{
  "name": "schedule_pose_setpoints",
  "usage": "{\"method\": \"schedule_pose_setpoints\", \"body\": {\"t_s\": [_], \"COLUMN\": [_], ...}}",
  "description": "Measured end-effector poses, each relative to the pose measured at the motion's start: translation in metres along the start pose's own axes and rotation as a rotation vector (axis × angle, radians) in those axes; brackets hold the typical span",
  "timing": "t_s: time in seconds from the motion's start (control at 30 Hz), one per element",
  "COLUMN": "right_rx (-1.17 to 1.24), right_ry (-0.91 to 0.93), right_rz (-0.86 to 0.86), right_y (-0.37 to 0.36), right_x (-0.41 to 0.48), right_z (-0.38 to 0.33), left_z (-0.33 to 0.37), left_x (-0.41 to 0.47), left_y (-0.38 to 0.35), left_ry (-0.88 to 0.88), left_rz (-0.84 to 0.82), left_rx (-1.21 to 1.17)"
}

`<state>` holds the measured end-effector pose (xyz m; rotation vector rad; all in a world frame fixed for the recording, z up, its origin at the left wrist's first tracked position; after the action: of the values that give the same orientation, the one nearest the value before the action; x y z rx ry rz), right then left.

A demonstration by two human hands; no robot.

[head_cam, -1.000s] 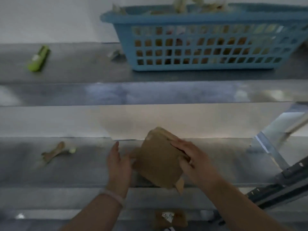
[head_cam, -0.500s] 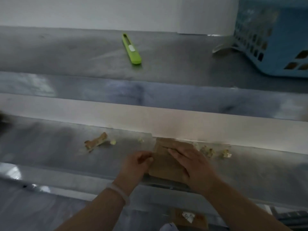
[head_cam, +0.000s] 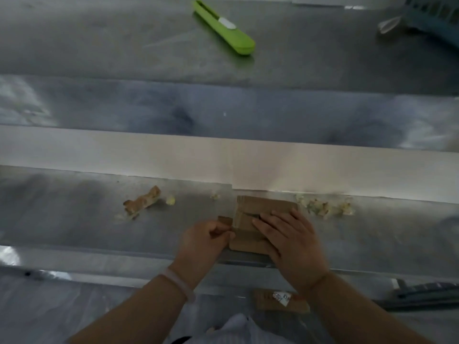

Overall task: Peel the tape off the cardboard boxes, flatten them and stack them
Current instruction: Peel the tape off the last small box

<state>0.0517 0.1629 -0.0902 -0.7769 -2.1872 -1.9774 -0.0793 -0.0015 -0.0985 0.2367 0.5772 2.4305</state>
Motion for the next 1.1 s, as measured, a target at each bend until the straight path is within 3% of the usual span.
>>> {"method": "schedule_pose_setpoints", "body": {"t_s": [0.23, 0.4, 0.5, 0.6, 0.67, 0.73, 0.87, 0.97, 1.1], "right_rx": [0.015, 0.039, 0.042, 0.048, 0.054, 0.062, 0.074, 0.107, 0.136], "right_ry": [-0.023, -0.022, -0.021, -0.027, -0.033, -0.038, -0.062, -0.083, -0.125], "right_rz": [0.092, 0.121, 0.132, 0.141, 0.138, 0.129, 0.103, 0.104, 0.112], "right_y": [-0.008, -0.011, -0.011, -0.009, -0.008, -0.007, -0.004, -0.002, 0.0], "right_x": [-0.007, -0.006, -0.006, -0.006, -0.005, -0.005, -0.002, 0.0, 0.0], "right_z": [-0.001, -0.002, -0.002, -0.003, -0.003, -0.004, -0.005, -0.007, -0.008], "left_z": [-0.003, 0.007, 0.007, 0.016, 0.02, 0.02, 0.021, 0.031, 0.028], "left_x": [-0.002, -0.001, 0.002, 0.002, 0.004, 0.008, 0.022, 0.022, 0.019], "left_y": [0.004, 0.005, 0.003, 0.01, 0.016, 0.02, 0.022, 0.018, 0.017], "left_ry": [-0.078, -0.11, 0.004, 0.243, 0.288, 0.242, -0.07, -0.287, -0.306], "left_rz": [-0.024, -0.133, -0.232, -0.293, -0.303, -0.3, -0.179, -0.08, -0.032], "left_rx": [0.059, 0.097, 0.011, -0.302, -0.443, -0.469, -0.041, 0.092, 0.067]}}
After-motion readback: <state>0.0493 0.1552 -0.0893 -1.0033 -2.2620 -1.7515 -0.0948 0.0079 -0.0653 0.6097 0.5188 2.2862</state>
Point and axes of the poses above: each hand's wrist, its own x-axis towards the middle knuckle, its own y-axis out of the back of the hand, z = x × y, the point moved 2 cm from there along x, towards the middle knuckle, and after that the axes turned 12 degrees about -y, right-handed, at the moved point
